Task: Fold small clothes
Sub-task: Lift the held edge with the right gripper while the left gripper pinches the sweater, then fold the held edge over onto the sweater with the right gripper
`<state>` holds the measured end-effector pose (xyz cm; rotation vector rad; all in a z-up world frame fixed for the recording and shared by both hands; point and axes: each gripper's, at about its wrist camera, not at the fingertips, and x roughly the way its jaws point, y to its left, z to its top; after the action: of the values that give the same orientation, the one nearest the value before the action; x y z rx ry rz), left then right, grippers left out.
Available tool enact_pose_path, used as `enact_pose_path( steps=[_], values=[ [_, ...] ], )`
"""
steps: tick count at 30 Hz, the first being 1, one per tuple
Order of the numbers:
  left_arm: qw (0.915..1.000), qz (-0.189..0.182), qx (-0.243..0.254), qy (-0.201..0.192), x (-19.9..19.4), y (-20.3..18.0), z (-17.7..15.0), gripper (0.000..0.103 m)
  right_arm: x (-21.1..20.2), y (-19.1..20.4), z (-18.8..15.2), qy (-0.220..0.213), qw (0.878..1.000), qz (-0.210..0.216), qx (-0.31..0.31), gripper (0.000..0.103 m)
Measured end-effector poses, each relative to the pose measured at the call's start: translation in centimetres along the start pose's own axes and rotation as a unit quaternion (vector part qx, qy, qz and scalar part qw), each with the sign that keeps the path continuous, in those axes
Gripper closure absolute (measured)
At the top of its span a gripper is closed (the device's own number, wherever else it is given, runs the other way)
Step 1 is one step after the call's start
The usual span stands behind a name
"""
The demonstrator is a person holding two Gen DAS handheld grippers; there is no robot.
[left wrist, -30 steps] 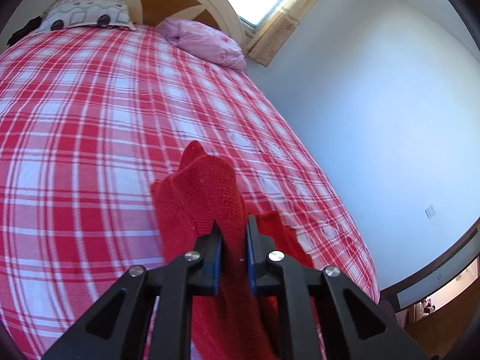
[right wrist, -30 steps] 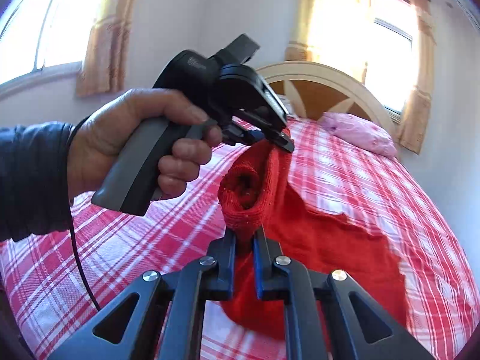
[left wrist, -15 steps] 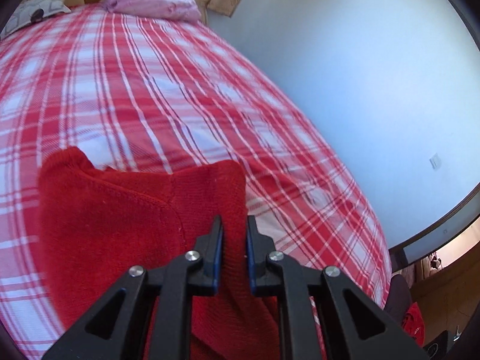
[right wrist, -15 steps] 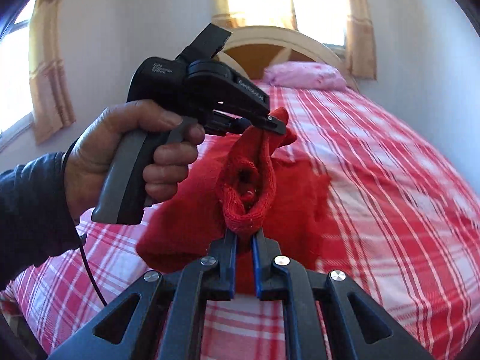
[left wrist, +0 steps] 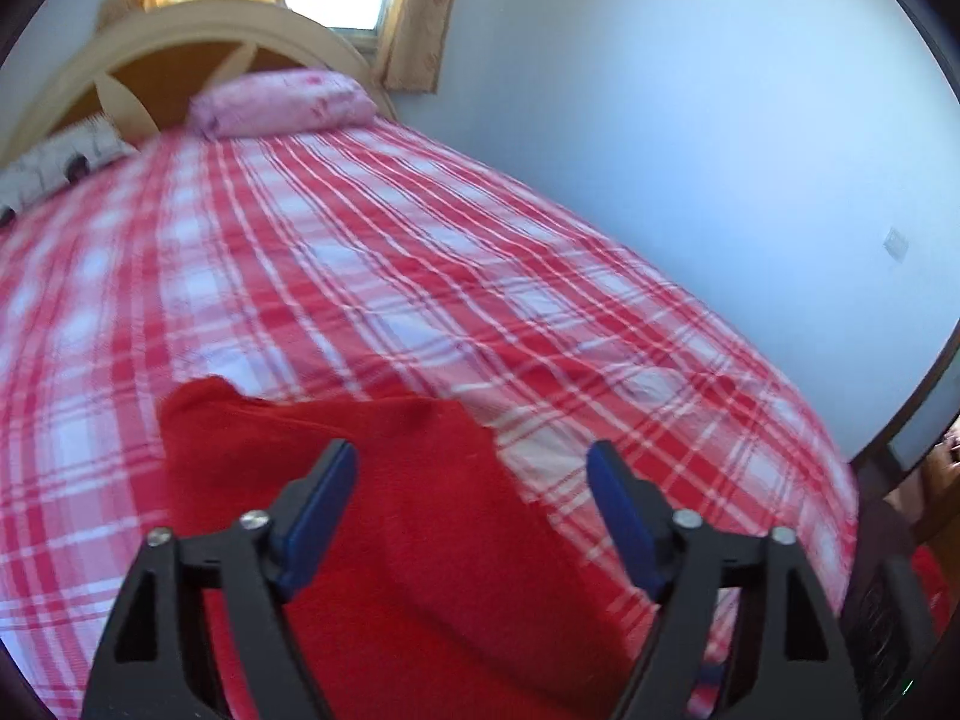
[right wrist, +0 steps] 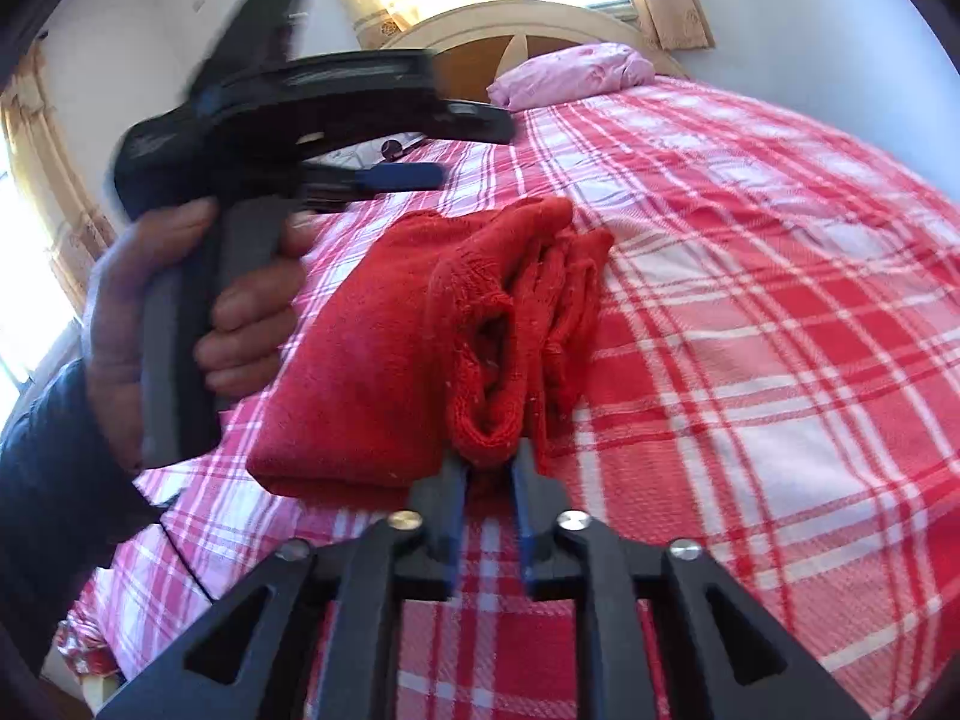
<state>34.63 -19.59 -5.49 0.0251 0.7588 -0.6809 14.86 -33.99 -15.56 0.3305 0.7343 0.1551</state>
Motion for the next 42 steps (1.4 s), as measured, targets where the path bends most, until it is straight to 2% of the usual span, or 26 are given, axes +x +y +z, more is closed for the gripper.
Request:
enact_pose_path(
  steps=[1,2,3,5,7,9,12,16,19,21,24,26,27,28,30,34,36,38,42],
  values=[
    [0.9997,0.021,0.006,-0.008,-0.8,0.5,-0.5,0.004,-0.4,-0.3,-0.1,-0.006,1.0,-0.016,-0.001,0.056],
    [0.9986,0.049,0.012,-0.019,-1.7,1.0,-1.1,0.002,-0.7,-0.6,-0.1,-0.014,1.0,-0.027,0.002,0.044],
    [0.9966,0.073,0.02,-0.031,-2.7,1.6,-2.0,0.001,-1.2,-1.0,-0.1,-0.023,0.999,-0.034,0.007,0.042],
    [0.9936,0.103,0.026,-0.038,-3.9,2.5,-3.7,0.0,-2.0,-1.5,0.1,-0.041,0.998,-0.043,0.014,0.042],
    [0.992,0.118,0.025,-0.037,-4.3,3.1,-5.3,0.0,-2.6,-1.5,0.6,-0.054,0.998,-0.04,0.017,0.042],
    [0.9912,0.126,0.025,-0.029,-4.4,3.4,-7.2,0.0,-3.0,-0.9,1.6,-0.061,0.998,-0.017,0.01,0.042],
    [0.9894,0.138,0.038,-0.023,-4.3,3.4,-9.5,0.0,-3.3,1.1,3.9,-0.079,0.996,0.039,-0.008,0.042],
    [0.9912,0.13,0.025,-0.007,-3.3,3.6,-10.8,0.0,-1.9,3.7,6.3,-0.082,0.992,0.087,-0.038,0.042],
    [0.9935,0.114,0.006,-0.002,-2.7,3.7,-11.6,0.0,0.7,4.4,7.4,-0.05,0.993,0.099,-0.035,0.042],
    [0.9943,0.107,-0.003,-0.002,-2.4,4.0,-12.0,0.0,3.3,3.5,7.5,-0.008,0.997,0.08,-0.016,0.042],
    [0.9966,0.077,-0.021,0.017,-1.9,4.4,-12.6,0.0,6.3,0.3,6.9,0.05,0.998,0.006,0.031,0.042],
    [0.9971,0.068,-0.032,0.016,-2.0,4.7,-12.7,0.0,7.0,-1.6,6.2,0.068,0.996,-0.003,0.06,0.038],
    [0.9972,0.064,-0.034,0.016,-2.0,4.8,-12.7,0.0,7.1,-2.1,5.9,0.069,0.995,0.006,0.074,0.034],
    [0.9973,0.063,-0.035,0.015,-2.0,4.8,-12.8,0.0,7.0,-2.8,5.7,0.07,0.993,0.026,0.094,0.034],
    [0.9975,0.058,-0.039,0.012,-2.1,4.8,-12.9,0.0,6.4,-3.0,5.7,0.062,0.993,0.031,0.096,0.034],
    [0.9974,0.052,-0.049,0.009,-2.2,5.1,-13.1,0.0,3.7,-0.7,6.9,0.001,0.999,-0.02,0.046,0.034],
    [0.9972,0.048,-0.056,0.011,-2.1,5.3,-13.1,0.0,2.6,0.9,7.8,-0.03,0.999,-0.024,0.022,0.034],
    [0.9971,0.047,-0.058,0.012,-2.2,5.4,-13.2,0.0,1.9,2.7,9.0,-0.054,0.998,-0.011,-0.001,0.034],
    [0.9971,0.048,-0.058,0.011,-2.2,5.4,-13.3,0.0,4.1,5.4,10.0,-0.029,0.998,0.042,-0.039,0.034]
  ],
)
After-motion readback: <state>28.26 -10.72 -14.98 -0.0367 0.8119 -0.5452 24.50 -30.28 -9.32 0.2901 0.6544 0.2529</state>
